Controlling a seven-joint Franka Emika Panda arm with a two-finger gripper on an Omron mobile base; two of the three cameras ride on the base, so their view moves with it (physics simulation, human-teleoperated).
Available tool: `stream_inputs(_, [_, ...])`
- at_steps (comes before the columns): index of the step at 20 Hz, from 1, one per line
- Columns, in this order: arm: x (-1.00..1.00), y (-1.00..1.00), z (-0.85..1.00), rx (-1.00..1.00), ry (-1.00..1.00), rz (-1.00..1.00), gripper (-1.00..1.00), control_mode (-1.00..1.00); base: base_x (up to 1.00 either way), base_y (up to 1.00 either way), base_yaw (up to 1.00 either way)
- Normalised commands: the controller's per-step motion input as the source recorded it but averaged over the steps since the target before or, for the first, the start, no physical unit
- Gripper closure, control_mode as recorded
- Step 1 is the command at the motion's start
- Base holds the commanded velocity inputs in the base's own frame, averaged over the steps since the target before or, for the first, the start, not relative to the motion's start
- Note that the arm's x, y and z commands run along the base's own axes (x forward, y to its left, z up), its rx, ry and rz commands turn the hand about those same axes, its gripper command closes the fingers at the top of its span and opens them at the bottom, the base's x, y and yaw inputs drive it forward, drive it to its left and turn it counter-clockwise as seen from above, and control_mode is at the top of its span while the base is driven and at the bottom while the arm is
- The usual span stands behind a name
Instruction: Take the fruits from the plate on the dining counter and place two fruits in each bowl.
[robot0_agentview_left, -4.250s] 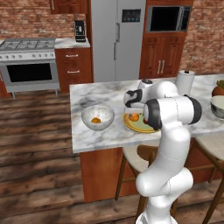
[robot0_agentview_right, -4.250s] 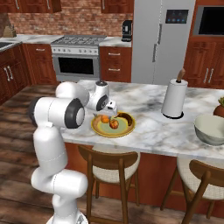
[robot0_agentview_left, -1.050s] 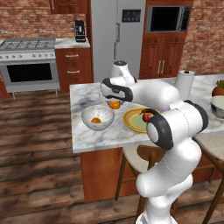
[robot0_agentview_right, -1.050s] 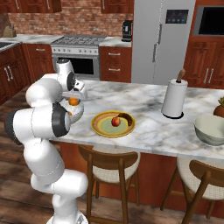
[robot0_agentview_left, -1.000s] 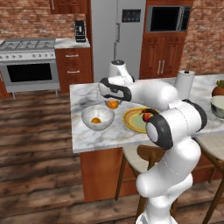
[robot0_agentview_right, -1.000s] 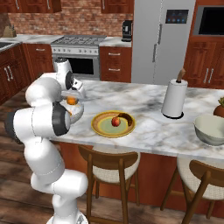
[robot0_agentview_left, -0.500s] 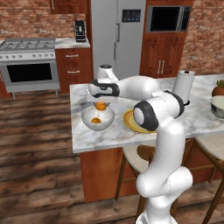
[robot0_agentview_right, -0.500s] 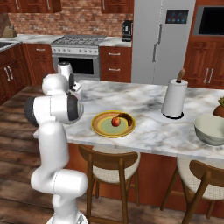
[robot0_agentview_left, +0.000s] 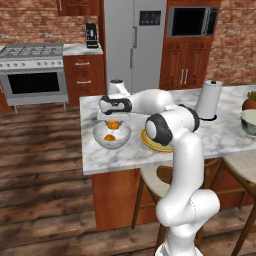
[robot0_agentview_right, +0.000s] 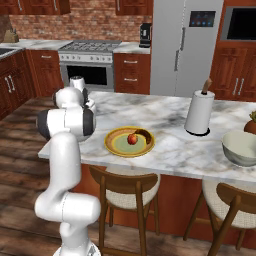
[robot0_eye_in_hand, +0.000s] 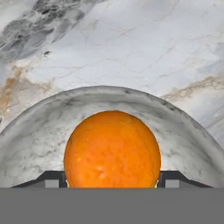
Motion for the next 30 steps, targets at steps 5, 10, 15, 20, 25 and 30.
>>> stream_inputs(5, [0.0, 0.0, -0.29, 0.0, 0.0, -0.01, 1.0, -1.0, 0.0, 0.0, 0.0])
stream_inputs(10, [0.01, 0.0, -0.4, 0.0, 0.0, -0.01, 1.0, -1.0, 0.0, 0.0, 0.0])
stream_inputs(15, [0.02, 0.0, -0.09, 0.0, 0.0, 0.0, -1.0, -1.0, 0.0, 0.0, 0.0])
stream_inputs(20, [0.0, 0.0, 0.0, 0.0, 0.0, 0.0, -1.0, -1.0, 0.0, 0.0, 0.0])
stream_inputs(25, [-0.43, -0.11, 0.06, 0.0, 0.0, -0.08, -1.0, -1.0, 0.0, 0.0, 0.0])
stream_inputs(30, [-0.65, -0.39, 0.32, 0.0, 0.0, -0.08, -1.0, -1.0, 0.0, 0.0, 0.0])
